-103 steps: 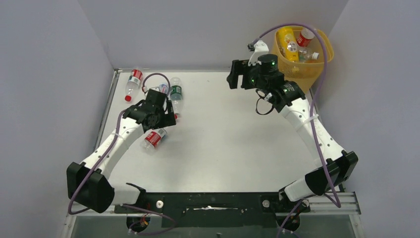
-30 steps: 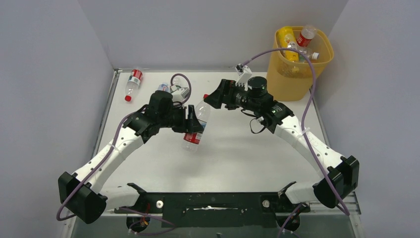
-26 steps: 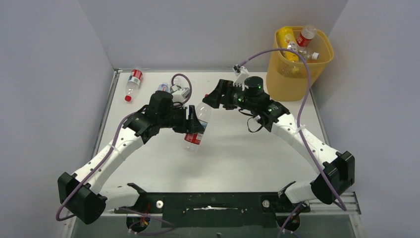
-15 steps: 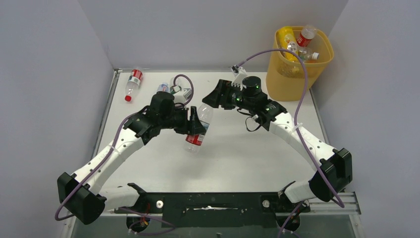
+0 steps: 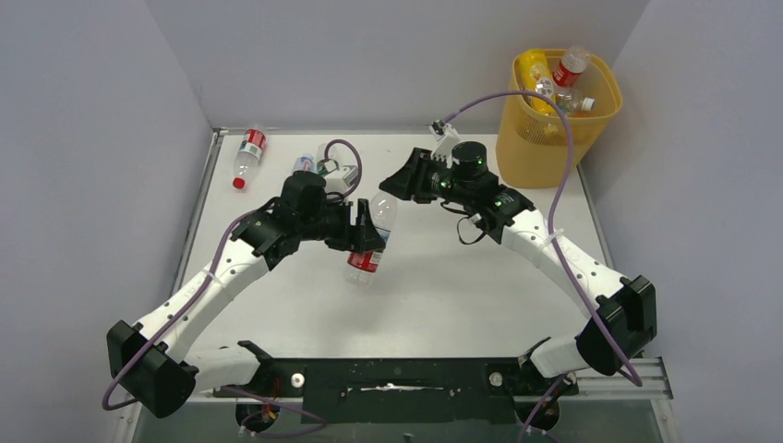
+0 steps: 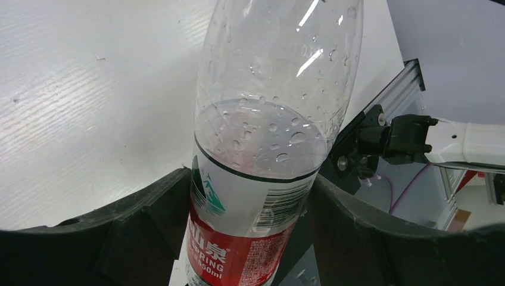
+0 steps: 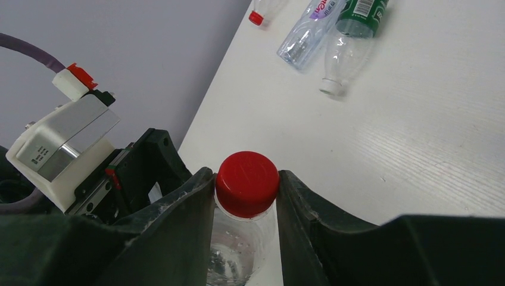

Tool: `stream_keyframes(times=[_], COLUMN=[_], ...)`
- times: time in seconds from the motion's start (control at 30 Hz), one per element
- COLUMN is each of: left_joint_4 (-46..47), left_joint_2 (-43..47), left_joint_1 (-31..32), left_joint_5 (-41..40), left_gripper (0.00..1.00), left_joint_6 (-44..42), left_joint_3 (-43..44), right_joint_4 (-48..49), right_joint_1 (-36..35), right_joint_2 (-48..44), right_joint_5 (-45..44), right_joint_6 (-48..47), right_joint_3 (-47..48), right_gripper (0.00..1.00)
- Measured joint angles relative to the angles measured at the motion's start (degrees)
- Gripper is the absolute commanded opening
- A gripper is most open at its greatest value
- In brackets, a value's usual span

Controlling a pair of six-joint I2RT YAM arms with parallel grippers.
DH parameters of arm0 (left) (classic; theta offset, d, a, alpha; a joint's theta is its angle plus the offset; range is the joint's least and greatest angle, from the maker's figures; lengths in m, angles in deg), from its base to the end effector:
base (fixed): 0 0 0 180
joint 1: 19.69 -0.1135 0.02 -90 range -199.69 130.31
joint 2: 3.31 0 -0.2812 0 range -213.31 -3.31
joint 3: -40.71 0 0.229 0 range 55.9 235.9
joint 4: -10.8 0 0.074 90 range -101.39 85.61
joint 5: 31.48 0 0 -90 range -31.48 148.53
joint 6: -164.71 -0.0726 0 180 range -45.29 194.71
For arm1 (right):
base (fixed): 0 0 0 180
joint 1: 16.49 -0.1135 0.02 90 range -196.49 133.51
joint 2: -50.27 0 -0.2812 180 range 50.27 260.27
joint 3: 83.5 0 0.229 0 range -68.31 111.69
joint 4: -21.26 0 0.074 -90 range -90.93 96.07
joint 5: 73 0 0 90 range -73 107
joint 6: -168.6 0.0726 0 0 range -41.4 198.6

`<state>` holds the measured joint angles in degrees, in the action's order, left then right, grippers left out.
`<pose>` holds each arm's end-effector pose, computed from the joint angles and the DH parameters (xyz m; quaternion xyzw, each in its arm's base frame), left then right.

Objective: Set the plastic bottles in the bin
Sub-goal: Place the plastic bottle in the trash bin.

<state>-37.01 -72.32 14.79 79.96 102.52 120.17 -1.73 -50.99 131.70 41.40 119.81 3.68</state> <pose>0.1968 -0.1674 0.3317 0.1336 0.8744 -0.3680 0.2866 0.2630 0.2172 0.3730 -0.0791 0.7929 0.4901 0.3533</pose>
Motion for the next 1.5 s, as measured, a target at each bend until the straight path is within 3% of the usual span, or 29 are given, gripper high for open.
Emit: stream_keyframes(times=[0.23,0.47,0.63,0.93,1.17,1.5], left_joint_4=[-0.2,-1.6,-3.0,-3.9,-4.2,-4.5], left_joint_2=[0.0,0.1,1.5,4.1,4.1,4.1], left_joint_1=[0.0,0.0,0.0,0.0,-0.1,-0.1], left_joint_5=[-0.7,-2.9,-4.6,-6.5,-7.0,-7.5], left_gripper=[0.82,0.83,0.84,0.84,0.85,0.85], left_joint_6=[-0.2,-0.5,-1.2,-1.6,-2.0,-3.1], left_joint_3=[0.1,2.5,5.3,6.6,6.1,4.2], right_joint_4=[-3.5,-12.6,-19.3,-26.8,-23.1,-4.3], right_joint_1=[0.0,2.4,9.2,16.5,23.7,28.5], right_joint_2=[0.2,1.3,1.7,3.6,3.4,0.3], right_joint_5=[-1.2,-5.9,-10.6,-26.0,-35.3,-51.3], right_joint_6=[-2.2,-8.2,-13.4,-24.6,-29.1,-35.1], right_joint_3=[2.2,10.6,18.5,35.3,41.4,35.7], right_gripper=[0.15,0.14,0.14,0.14,0.15,0.15])
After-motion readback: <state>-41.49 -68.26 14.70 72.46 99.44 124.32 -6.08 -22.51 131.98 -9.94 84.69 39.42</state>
